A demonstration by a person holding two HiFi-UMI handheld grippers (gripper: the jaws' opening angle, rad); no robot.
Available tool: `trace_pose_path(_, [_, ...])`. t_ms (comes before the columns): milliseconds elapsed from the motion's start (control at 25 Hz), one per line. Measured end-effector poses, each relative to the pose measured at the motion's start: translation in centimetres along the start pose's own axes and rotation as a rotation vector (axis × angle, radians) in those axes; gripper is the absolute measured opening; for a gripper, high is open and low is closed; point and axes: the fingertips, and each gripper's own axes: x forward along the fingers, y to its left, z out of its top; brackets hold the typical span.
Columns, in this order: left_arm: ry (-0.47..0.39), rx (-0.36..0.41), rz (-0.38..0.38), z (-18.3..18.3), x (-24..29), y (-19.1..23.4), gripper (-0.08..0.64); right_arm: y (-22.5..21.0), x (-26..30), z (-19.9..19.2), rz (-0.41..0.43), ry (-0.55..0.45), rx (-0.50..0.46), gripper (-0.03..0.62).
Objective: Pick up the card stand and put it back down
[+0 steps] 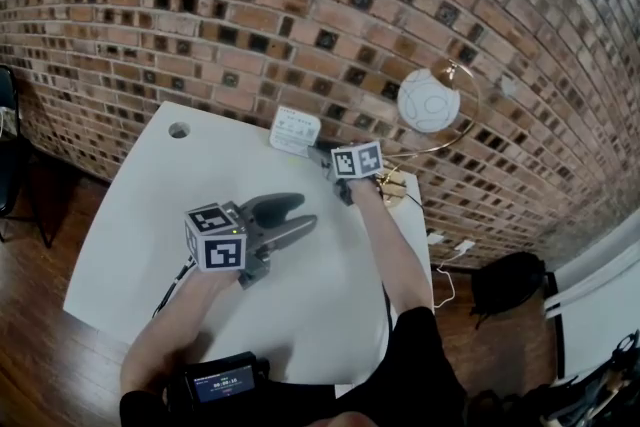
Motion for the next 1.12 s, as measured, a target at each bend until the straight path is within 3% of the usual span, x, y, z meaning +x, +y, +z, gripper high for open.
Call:
trace_pose_path(320, [0.000,0.004,0.012,0.1,-0.2,0.4,0.224,1.3,-4.1,1.0,-0.003,-0.087,0.078,0.170])
trace_pose_path(560, [-0.002,0.021,-0.008,0.5,-0.3,-0.4,0.224,8.9,-10.7,4.1,0.221,-0.299,0.092,0.112])
trace_pose_path(720, [-0.004,0.051,-0.028,1.0,-0.3,-1.7,0.224,15.0,-15.7,6.1,0.355,-0.416,0.023,0.099])
trace_pose_path(1120, [0.005,0.153,-0.035,3.3,-0.9,-6.2,0.224,20.6,-23.4,6.5,0.358,-0.516,-0.036,0.086])
